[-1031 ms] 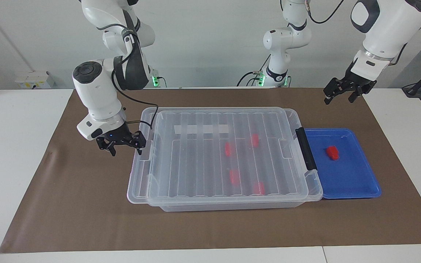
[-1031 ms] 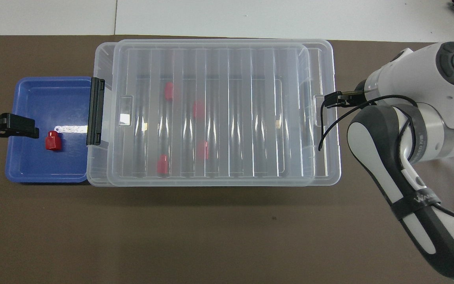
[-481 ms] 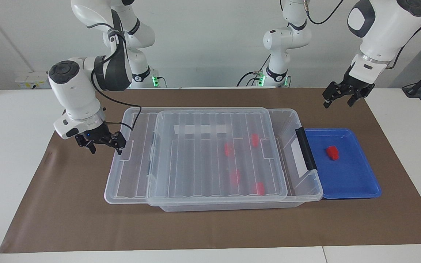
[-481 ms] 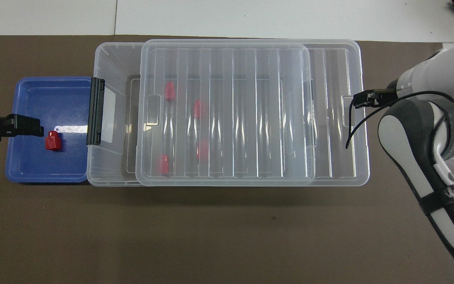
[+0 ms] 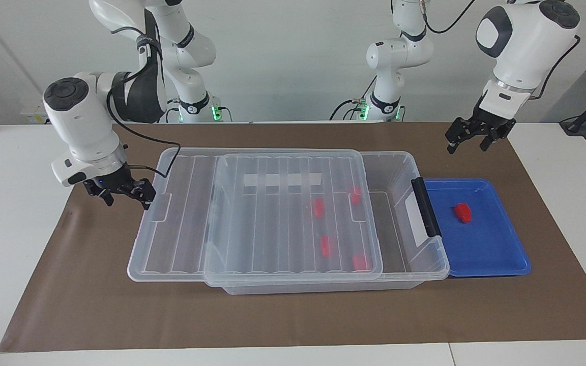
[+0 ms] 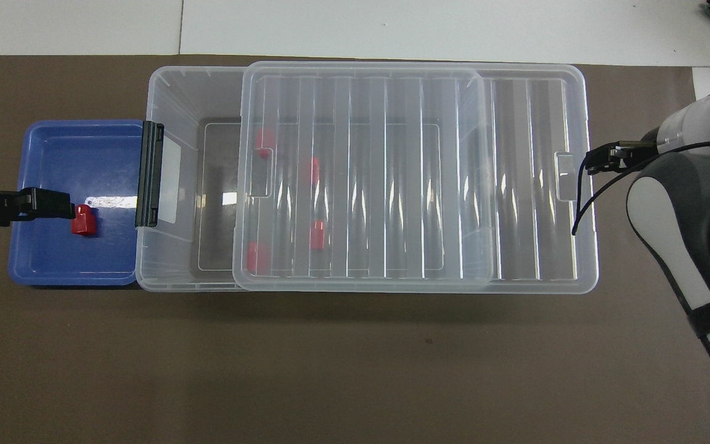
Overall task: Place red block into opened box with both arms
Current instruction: 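Slide the clear lid away with the right gripper while the left gripper reaches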
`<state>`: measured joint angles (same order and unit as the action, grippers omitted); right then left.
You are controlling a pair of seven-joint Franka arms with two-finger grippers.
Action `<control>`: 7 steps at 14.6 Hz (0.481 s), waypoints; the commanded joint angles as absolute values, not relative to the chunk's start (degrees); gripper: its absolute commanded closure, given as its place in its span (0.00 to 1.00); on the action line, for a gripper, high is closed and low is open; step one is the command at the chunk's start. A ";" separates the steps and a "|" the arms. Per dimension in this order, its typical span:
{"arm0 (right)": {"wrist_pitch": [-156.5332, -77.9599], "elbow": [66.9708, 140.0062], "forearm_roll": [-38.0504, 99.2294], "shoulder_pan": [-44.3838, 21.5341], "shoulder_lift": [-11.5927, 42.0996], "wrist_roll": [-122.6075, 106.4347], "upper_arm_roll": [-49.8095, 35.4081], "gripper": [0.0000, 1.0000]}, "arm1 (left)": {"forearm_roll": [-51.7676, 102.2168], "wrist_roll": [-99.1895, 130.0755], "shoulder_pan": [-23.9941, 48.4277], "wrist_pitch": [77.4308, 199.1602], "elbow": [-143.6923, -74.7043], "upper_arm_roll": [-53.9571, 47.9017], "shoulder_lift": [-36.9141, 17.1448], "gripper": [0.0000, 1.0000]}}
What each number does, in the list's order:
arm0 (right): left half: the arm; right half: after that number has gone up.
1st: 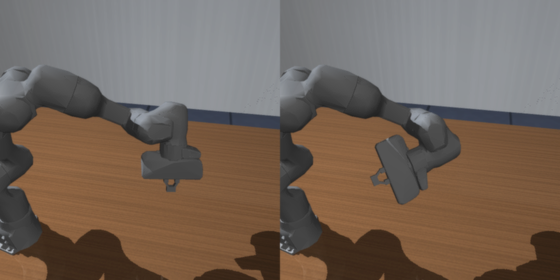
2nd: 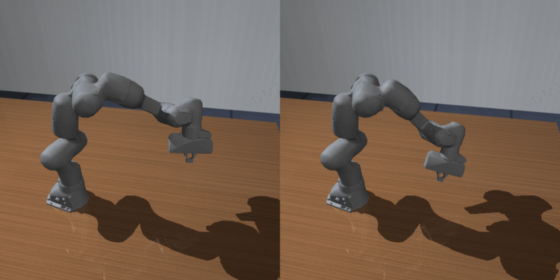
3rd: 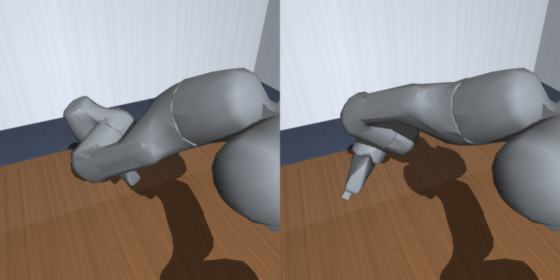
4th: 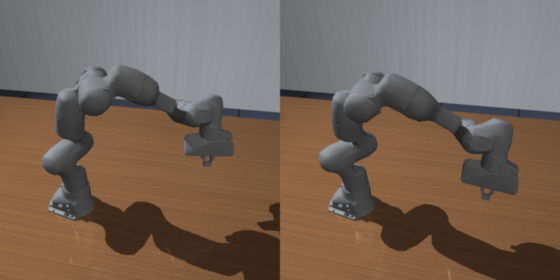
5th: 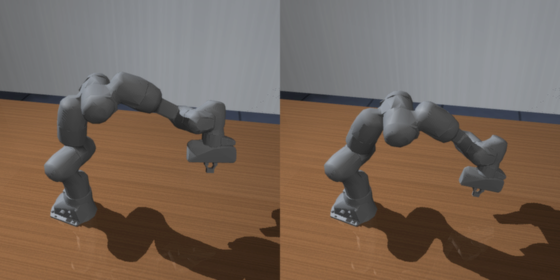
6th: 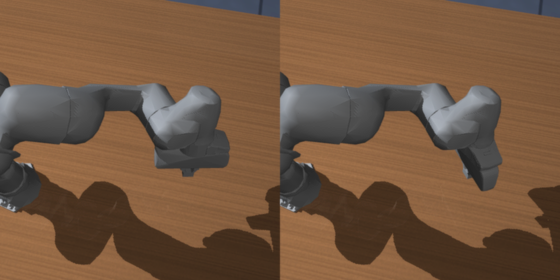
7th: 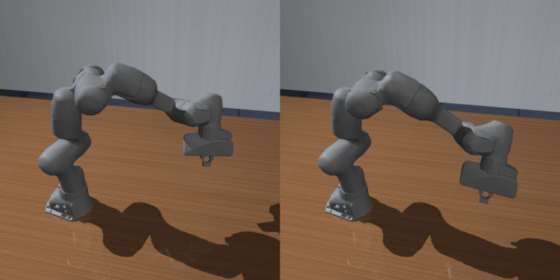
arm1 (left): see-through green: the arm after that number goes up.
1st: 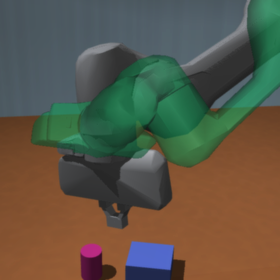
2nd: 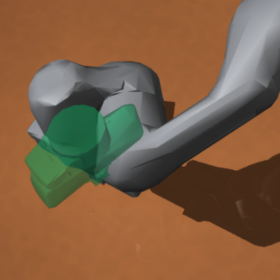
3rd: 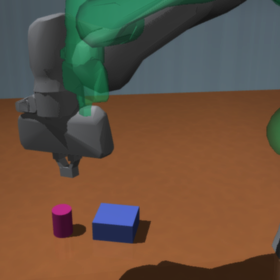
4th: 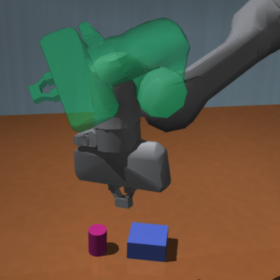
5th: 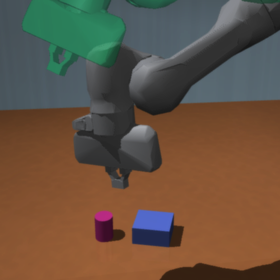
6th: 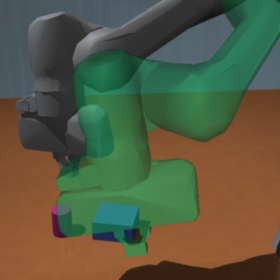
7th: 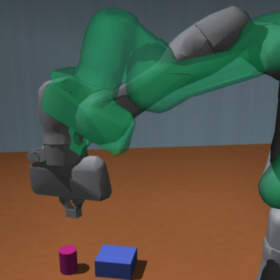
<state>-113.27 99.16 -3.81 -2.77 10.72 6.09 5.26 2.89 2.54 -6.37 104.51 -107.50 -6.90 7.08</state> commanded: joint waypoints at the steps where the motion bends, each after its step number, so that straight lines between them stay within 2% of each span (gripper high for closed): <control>1: -112.41 99.49 -5.36 -1.50 10.02 4.14 4.83 0.00 | 2.90 2.64 -7.20 107.57 -111.36 -6.59 8.97 0.00; 7: -114.25 98.17 -2.39 -2.20 10.46 4.66 3.70 0.00 | 2.90 2.64 -7.29 110.02 -113.19 -6.59 8.53 0.00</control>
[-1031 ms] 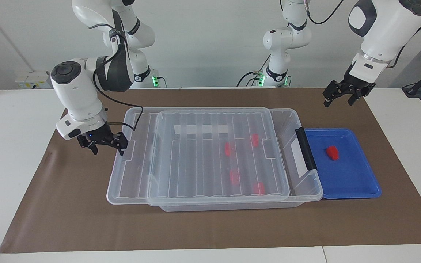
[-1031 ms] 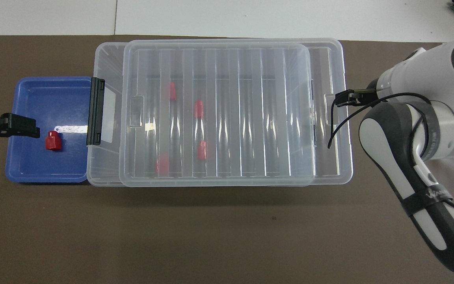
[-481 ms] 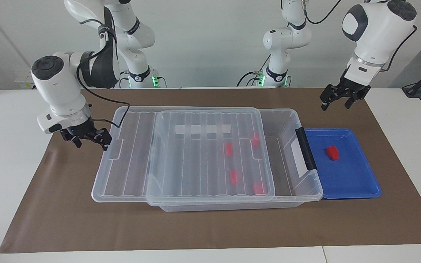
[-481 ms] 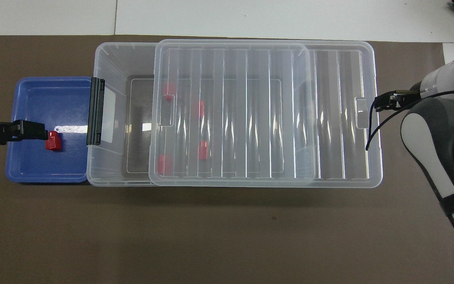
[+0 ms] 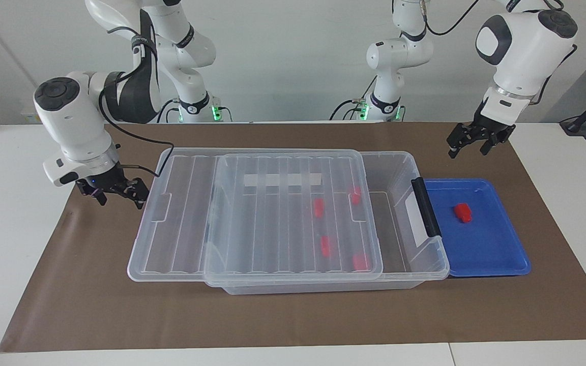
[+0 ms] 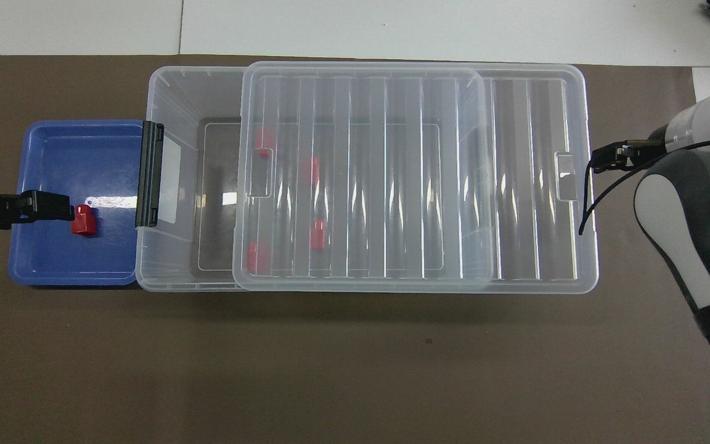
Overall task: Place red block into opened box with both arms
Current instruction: 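Slide the clear lid away with the right gripper while the left gripper reaches, then grip the red block with the left gripper while the right gripper slides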
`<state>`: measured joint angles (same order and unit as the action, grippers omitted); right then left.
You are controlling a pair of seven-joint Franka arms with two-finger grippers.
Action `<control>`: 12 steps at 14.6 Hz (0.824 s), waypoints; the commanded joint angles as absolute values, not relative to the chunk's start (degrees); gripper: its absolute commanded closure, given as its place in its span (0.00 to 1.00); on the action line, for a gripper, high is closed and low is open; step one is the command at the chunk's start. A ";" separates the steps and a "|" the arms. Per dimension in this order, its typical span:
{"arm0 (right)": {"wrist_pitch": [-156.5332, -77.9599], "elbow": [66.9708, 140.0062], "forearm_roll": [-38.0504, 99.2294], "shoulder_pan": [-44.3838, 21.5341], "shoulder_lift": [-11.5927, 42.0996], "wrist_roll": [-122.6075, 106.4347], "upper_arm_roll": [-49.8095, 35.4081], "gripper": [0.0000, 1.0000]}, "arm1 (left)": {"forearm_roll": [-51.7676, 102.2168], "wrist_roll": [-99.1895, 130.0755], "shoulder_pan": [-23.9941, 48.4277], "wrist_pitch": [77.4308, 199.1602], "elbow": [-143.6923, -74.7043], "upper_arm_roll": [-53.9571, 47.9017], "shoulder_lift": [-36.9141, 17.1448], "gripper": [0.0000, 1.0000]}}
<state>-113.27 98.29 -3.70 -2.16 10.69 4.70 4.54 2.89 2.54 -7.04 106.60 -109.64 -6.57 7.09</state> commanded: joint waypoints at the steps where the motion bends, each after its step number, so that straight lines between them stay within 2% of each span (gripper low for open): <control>1: -115.39 98.52 -0.98 -2.46 10.55 4.57 3.52 0.00 | 2.81 2.64 -7.47 113.00 -114.86 -6.59 8.26 0.00; 5: -116.37 100.02 0.44 -2.46 10.81 4.22 3.52 0.00 | 2.46 -4.64 -12.64 125.40 -121.11 -6.59 4.32 0.00; 9: -116.45 100.37 -1.14 -2.37 10.90 3.96 3.69 0.00 | 2.46 -4.75 -13.10 132.51 -122.60 -6.59 -0.78 0.00; 12: -116.46 100.37 -6.22 -2.11 10.90 3.96 3.69 0.00 | 2.37 -4.83 -13.10 138.24 -125.51 -6.59 -2.19 0.00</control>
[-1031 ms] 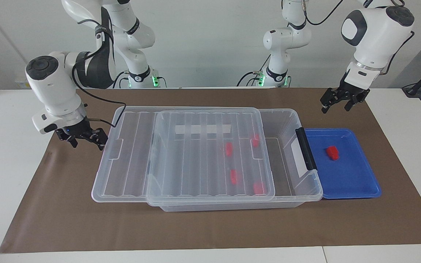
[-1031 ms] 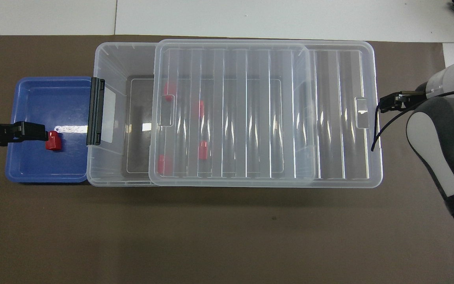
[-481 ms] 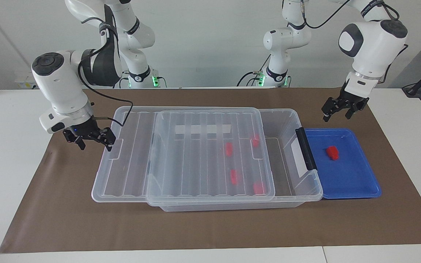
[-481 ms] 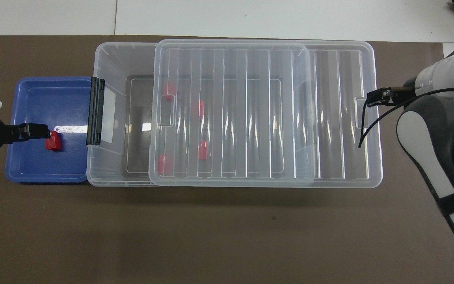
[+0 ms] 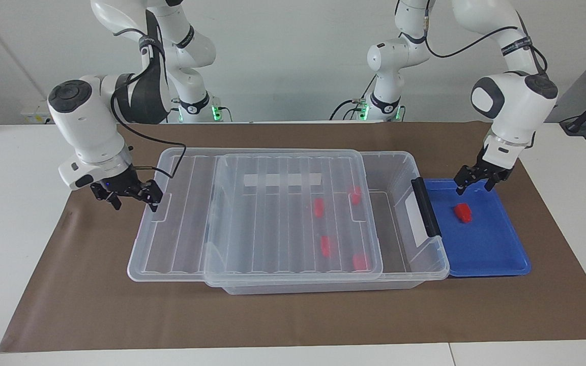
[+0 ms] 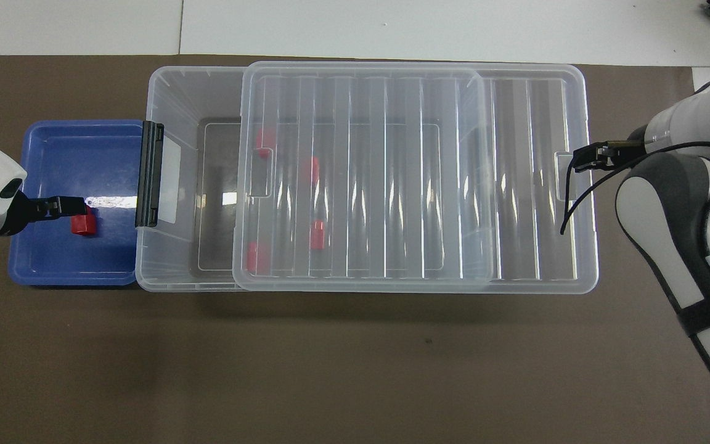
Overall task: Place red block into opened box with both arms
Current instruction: 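Grip the red block with the left gripper while the right gripper slides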
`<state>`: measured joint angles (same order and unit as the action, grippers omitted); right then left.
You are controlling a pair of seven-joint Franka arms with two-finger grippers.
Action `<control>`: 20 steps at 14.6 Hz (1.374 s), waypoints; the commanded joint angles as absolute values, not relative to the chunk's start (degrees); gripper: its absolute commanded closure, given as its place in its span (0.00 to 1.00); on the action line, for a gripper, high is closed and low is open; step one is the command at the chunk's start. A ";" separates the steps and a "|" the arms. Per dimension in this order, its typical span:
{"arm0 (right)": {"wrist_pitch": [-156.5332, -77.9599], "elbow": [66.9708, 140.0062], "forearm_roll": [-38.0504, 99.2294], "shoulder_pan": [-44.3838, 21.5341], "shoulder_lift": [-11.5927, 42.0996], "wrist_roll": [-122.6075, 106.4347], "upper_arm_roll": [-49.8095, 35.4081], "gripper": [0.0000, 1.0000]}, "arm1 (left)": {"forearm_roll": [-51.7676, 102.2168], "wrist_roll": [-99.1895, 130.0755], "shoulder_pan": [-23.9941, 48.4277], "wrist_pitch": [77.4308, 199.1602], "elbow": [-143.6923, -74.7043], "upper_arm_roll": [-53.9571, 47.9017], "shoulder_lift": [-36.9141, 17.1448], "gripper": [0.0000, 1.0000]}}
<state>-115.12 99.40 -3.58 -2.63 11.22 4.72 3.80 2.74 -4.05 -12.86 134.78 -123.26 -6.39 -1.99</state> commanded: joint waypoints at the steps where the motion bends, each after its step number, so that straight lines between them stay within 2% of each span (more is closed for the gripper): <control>1: -116.28 100.37 -6.94 -1.94 10.90 3.87 3.69 0.00 | 2.20 -4.83 -13.18 138.69 -125.51 -6.59 -3.59 0.00; 4: -115.49 100.20 -8.08 -1.67 10.90 3.87 3.78 0.00 | -1.93 -4.83 -13.62 142.11 -125.51 -6.59 -7.99 0.00; 11: -112.85 99.58 -12.39 -1.49 10.81 3.87 3.87 0.00 | -5.80 -4.83 -13.53 144.23 -125.51 -6.59 -12.13 0.00; 12: -112.76 99.58 -12.91 -1.49 10.81 3.78 3.87 0.00 | -5.80 -4.83 -13.45 144.23 -125.42 -6.59 -12.22 0.13; 13: -112.59 99.58 -13.18 -1.49 10.72 3.78 3.95 0.00 | -5.80 -4.83 -13.45 144.23 -125.42 -6.50 -12.22 0.46; 14: -112.15 99.41 -13.27 -1.41 10.72 3.43 4.04 0.00 | -5.89 -4.92 -13.53 143.97 -125.25 -6.59 -12.22 0.84; 15: -111.97 99.40 -13.36 -1.41 10.72 3.08 4.13 0.00 | -5.89 -5.10 -13.45 143.88 -125.16 -6.50 -12.22 1.00; 18: -111.71 99.23 -14.41 -1.41 10.28 2.90 4.13 0.00 | -5.89 -5.45 -13.54 142.04 -124.11 -6.59 -12.30 1.00; 20: -111.18 98.97 -14.24 -1.58 9.93 2.81 4.04 0.00 | -5.89 -5.54 -12.92 134.25 -118.59 -6.59 -12.39 1.00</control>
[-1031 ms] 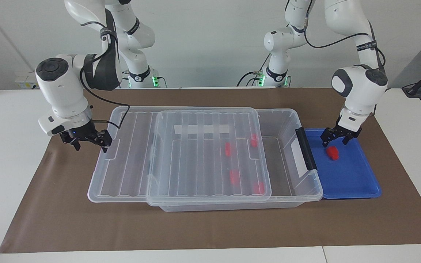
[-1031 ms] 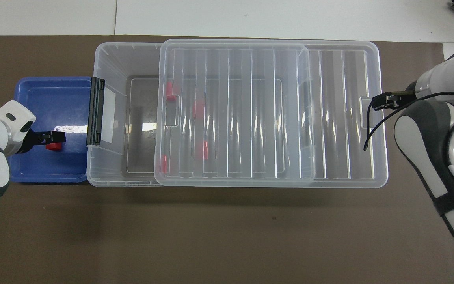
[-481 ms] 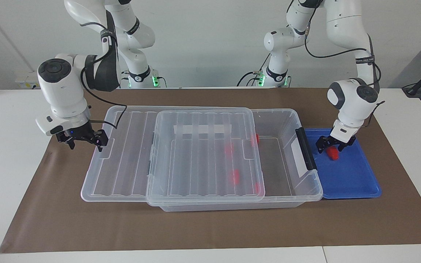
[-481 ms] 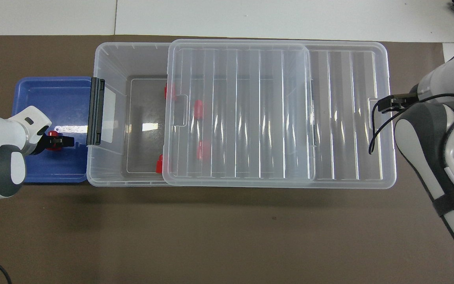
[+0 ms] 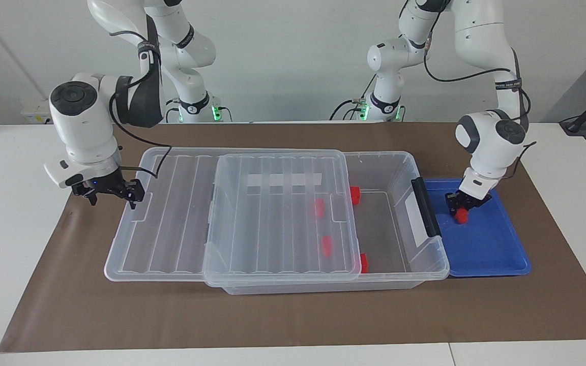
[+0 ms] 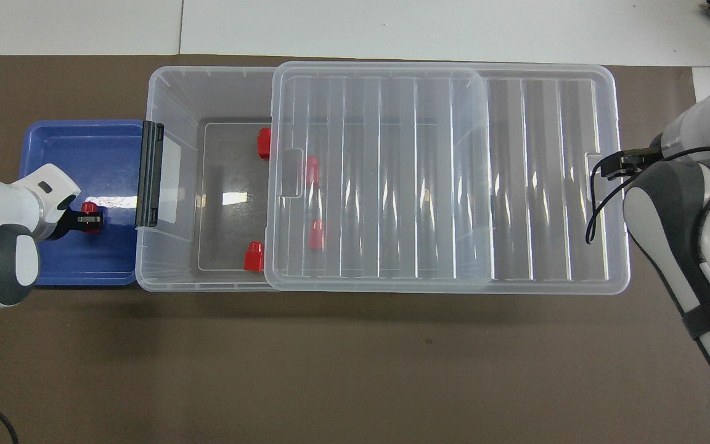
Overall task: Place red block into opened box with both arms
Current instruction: 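Lift the red block with the left gripper and carry it over the box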
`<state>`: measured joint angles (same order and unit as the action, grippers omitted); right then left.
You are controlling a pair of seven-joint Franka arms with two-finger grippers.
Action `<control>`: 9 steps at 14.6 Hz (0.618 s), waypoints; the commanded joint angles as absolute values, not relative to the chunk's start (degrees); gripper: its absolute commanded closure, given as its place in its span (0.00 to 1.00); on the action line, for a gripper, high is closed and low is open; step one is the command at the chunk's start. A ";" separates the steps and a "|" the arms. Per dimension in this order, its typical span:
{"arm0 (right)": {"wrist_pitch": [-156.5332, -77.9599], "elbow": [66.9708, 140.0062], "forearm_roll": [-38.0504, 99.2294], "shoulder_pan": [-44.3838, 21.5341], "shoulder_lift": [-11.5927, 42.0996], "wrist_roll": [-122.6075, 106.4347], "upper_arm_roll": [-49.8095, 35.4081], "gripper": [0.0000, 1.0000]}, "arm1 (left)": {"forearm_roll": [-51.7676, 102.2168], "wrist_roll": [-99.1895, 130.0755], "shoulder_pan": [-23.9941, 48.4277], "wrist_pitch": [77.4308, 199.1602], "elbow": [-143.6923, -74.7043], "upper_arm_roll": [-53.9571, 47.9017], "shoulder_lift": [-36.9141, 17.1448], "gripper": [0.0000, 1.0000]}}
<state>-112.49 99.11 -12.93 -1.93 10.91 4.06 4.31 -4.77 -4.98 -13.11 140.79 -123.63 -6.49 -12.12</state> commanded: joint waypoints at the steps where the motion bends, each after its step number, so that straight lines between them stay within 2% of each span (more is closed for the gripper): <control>1: -110.75 98.53 -13.54 -1.67 9.50 2.90 3.96 0.00 | -5.89 -5.19 -12.14 128.99 -114.91 -6.68 -12.22 1.00; 6: -108.46 98.35 -7.23 -2.37 4.32 3.43 3.43 0.00 | -5.36 -0.55 -8.36 108.41 -100.84 -7.12 -11.43 1.00; 9: -102.68 96.95 0.08 -2.37 1.06 7.36 3.60 0.00 | -5.10 4.38 -4.93 94.71 -90.83 -7.21 -11.07 1.00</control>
